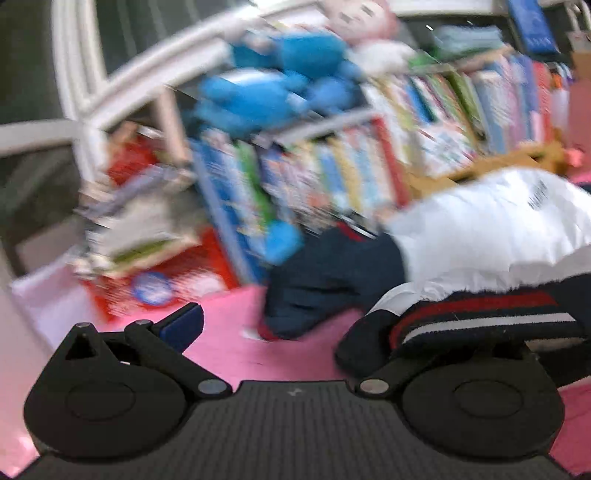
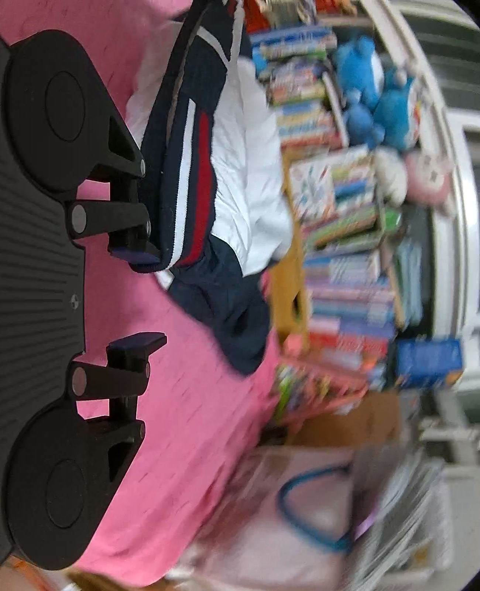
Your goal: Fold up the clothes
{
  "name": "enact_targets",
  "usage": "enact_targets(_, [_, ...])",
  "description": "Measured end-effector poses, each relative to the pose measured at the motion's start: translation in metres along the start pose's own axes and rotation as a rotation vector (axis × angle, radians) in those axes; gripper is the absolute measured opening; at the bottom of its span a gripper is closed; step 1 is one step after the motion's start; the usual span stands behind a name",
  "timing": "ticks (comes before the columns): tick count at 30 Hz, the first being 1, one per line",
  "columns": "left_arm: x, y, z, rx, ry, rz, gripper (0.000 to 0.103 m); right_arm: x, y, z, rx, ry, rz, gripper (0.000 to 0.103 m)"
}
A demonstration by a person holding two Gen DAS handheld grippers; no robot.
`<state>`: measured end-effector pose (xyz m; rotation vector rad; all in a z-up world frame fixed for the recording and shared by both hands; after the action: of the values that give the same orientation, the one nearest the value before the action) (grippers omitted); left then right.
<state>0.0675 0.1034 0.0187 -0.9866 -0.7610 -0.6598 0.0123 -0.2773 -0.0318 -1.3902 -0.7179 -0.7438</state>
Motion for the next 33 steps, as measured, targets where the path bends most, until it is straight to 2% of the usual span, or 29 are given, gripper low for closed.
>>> enact_targets(2, [-0.002, -0.019, 0.033, 0.045, -0.018, -0.031, 0.103, 0.007, -0.007, 0.017, 0.047, -0.032, -0.022, 0.043])
enact_targets(4, [-0.014, -0.042, 0.068, 0.063, -0.046, -0.032, 0.103, 0.009, -0.019, 0.03, 0.106, -0.085, -0.027, 0.052])
enact_targets(5, [-0.02, -0.054, 0.085, 0.072, -0.06, -0.032, 0.103, 0.006, -0.027, 0.036, 0.126, -0.126, -0.022, 0.052])
enact_targets(9, [-0.067, -0.091, 0.116, -0.021, -0.066, 0.052, 0.103, -0.014, -0.061, 0.041, 0.155, -0.253, 0.039, 0.054])
enact_targets(14, [-0.138, -0.102, 0.101, -0.122, 0.002, 0.249, 0.103, -0.044, -0.083, 0.023, 0.108, -0.273, 0.186, 0.056])
enact_targets(20, [-0.193, -0.094, 0.084, -0.243, -0.041, 0.407, 0.103, -0.083, -0.083, 0.014, 0.049, -0.268, 0.32, 0.056])
enact_targets(25, [-0.211, -0.1, 0.071, -0.299, 0.015, 0.429, 0.103, -0.109, -0.069, 0.008, 0.037, -0.233, 0.401, 0.056])
enact_targets(29, [-0.208, -0.109, 0.073, -0.326, 0.069, 0.409, 0.103, -0.109, -0.075, 0.009, 0.127, -0.254, 0.42, 0.057])
enact_targets(33, [-0.202, -0.118, 0.075, -0.369, 0.166, 0.368, 0.103, -0.085, -0.099, 0.002, 0.226, -0.282, 0.348, 0.074])
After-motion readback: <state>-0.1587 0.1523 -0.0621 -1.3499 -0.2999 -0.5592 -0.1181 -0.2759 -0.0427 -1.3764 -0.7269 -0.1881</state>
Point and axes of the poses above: each gripper's, at about its wrist camera, not at the fingertips, and y roughly the way its jaws point, z to its left, x to its top, the point moved 5 cm from there along y, roughly the way its jaws point, and after that the axes turned 11 degrees about z, right-handed, at the moved point
